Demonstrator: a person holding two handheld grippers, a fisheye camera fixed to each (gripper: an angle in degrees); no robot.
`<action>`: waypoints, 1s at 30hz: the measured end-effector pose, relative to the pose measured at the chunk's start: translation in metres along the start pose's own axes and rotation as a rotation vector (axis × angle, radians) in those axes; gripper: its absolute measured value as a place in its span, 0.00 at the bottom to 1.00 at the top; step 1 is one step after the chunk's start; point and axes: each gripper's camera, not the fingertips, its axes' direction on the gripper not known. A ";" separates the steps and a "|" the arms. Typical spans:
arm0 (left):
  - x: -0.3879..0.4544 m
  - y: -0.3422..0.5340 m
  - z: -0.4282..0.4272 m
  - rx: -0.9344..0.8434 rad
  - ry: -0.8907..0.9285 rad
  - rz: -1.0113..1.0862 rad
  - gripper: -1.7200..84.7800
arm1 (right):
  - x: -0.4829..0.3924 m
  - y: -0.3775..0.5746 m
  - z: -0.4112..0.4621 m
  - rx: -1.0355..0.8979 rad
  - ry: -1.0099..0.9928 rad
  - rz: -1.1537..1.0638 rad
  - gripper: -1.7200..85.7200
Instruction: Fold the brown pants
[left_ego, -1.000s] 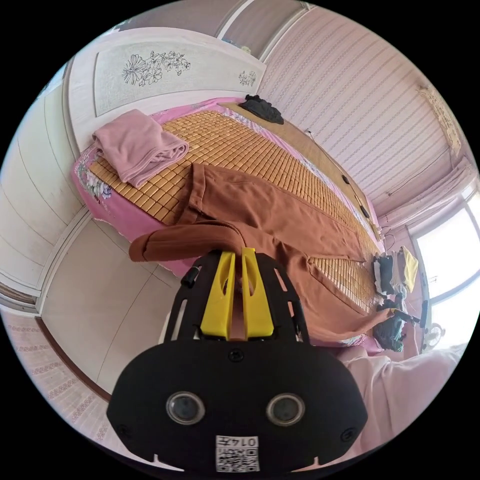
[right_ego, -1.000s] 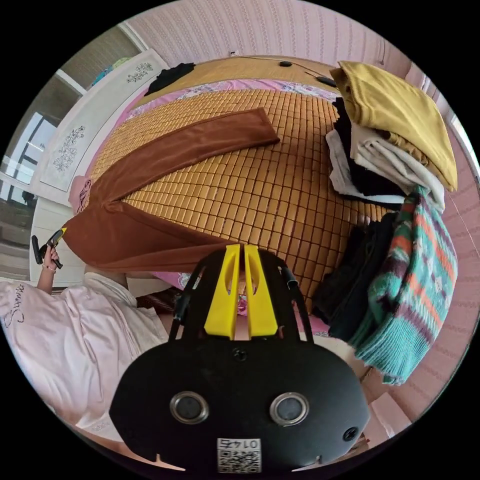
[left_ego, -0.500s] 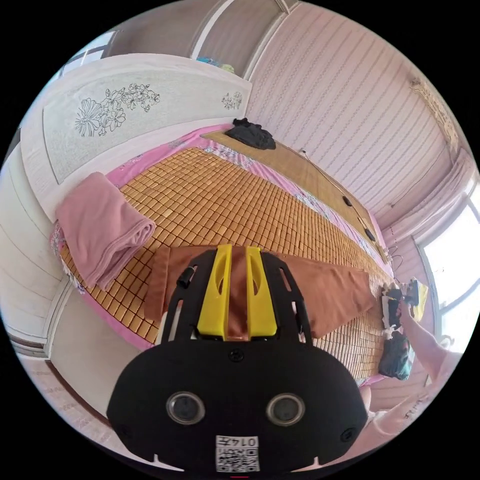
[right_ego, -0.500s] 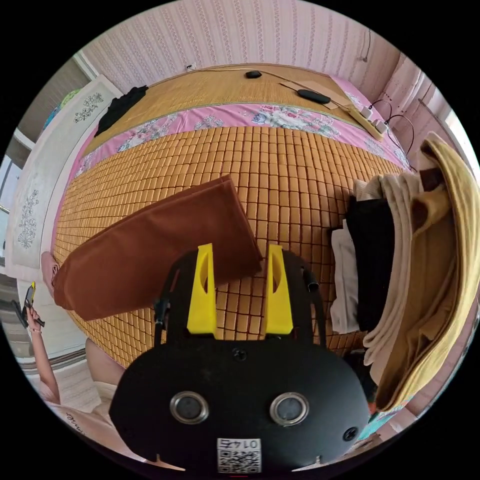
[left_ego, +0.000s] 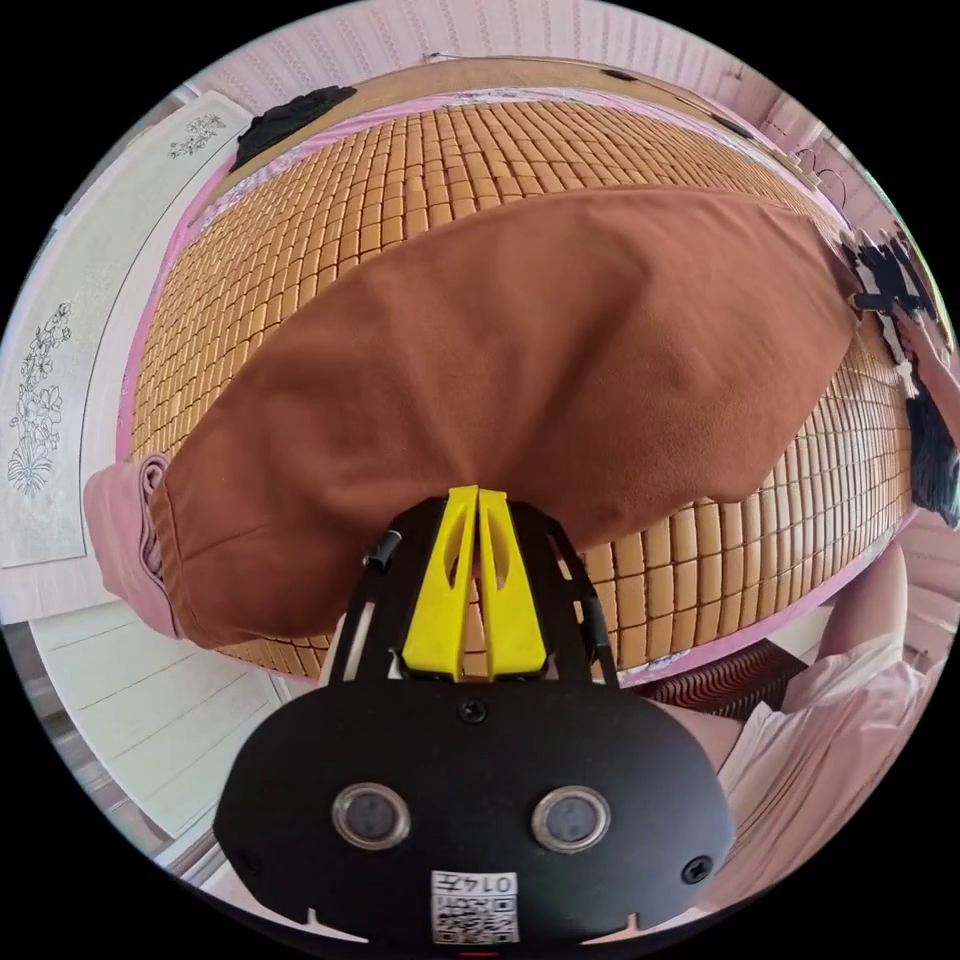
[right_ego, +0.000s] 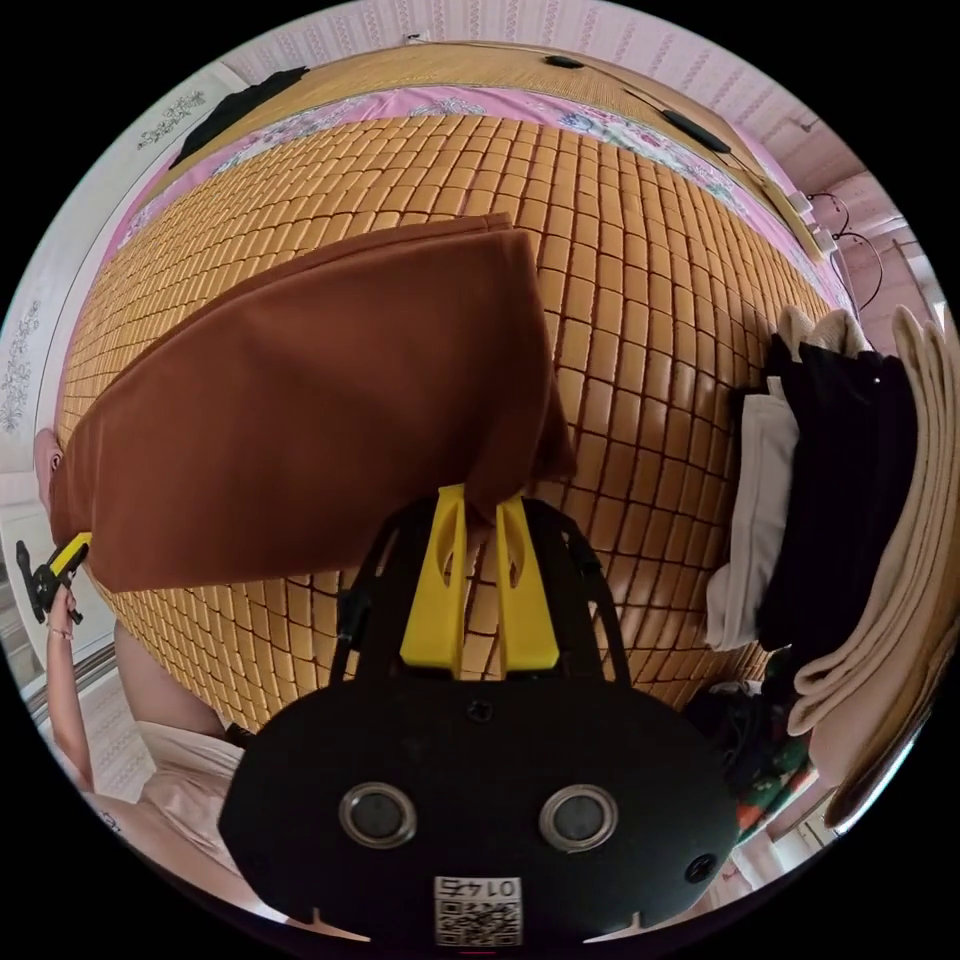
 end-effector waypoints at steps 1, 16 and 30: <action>0.002 0.002 0.006 -0.021 0.014 0.009 0.01 | 0.001 0.010 0.000 -0.006 0.000 -0.004 0.08; 0.121 0.105 0.013 0.100 0.107 0.356 0.01 | 0.073 0.424 -0.049 0.079 -0.140 0.386 0.11; 0.306 -0.066 0.078 0.162 0.085 0.590 0.13 | 0.117 0.374 -0.022 0.163 -0.157 0.385 0.09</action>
